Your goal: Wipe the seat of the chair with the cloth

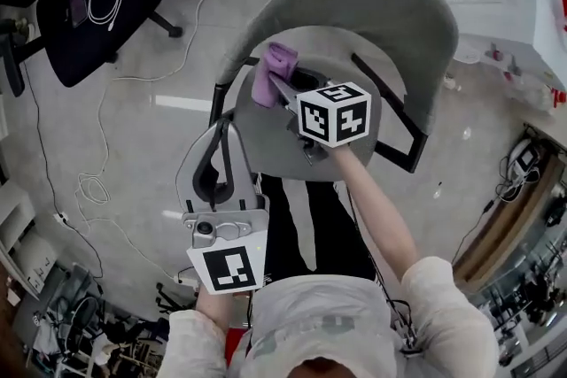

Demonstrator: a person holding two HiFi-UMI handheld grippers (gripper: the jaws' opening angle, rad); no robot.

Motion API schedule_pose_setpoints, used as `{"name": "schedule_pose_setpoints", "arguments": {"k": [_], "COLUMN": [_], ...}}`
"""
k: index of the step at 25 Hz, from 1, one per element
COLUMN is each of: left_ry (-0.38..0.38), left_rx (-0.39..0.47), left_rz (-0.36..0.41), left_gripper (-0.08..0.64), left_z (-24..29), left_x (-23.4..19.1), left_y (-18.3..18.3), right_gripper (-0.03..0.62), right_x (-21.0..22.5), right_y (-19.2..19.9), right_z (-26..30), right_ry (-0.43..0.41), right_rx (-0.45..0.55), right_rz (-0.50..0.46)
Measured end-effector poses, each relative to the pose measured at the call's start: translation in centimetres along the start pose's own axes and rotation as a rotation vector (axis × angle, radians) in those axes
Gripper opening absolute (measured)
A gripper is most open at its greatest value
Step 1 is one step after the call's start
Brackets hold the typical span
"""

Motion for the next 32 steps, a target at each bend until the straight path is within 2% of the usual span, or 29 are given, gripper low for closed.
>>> {"name": "schedule_pose_setpoints", "arguments": {"k": [2,5,10,12,20,23,27,32], "left_ry": [-0.006,-0.027,-0.068,-0.079,-0.089,-0.059,-0.034,0.020], "left_rx": [-0.013,-0.034,-0.084,-0.103,-0.113,-0.123,-0.160,-0.146], "left_rz": [-0.014,-0.023,-0.035,-0.033,-0.047,-0.042,-0.095,-0.058], "left_gripper": [0.012,0.012,0.012,0.012,0.012,0.012,0.012,0.012], "left_z": [-0.1,-0.3,-0.8,-1.1,-0.8,-0.4,-0.3,0.7], "left_x": [-0.5,-1.6,-3.5,-4.2,-4.3,-3.5,-3.6,-1.6], "left_y": [1.7,4.1,7.0,7.8,8.8,8.8,8.5,7.5], "right_gripper": [0.087,0.087,0.087,0.087,0.087,0.087,0.087,0.087], "right_x": [0.8,1.7,2.7,3.2,4.4,5.5,6.6,9.7], "right_y": [2.8,6.0,8.7,9.1,9.6,9.8,10.3,11.3], "right_z": [3.3,7.3,11.5,12.5,12.7,11.1,9.4,5.6], "right_ry": [-0.009,-0.042,-0.082,-0.079,-0.022,0.026,0.080,0.162], "right_rx": [-0.080,-0.148,-0.184,-0.189,-0.245,-0.265,-0.286,-0.297], "right_rz": [0.013,0.084,0.241,0.273,0.211,0.182,0.172,0.171]}}
Point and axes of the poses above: the fingertips, and each gripper's own axes: z forward along the fingers, x to its right, y out of its underside, the point moved 7 cm from there along -z, backward along the fingers, and after that the axes turned 13 degrees about -z, right-handed, at the moved point
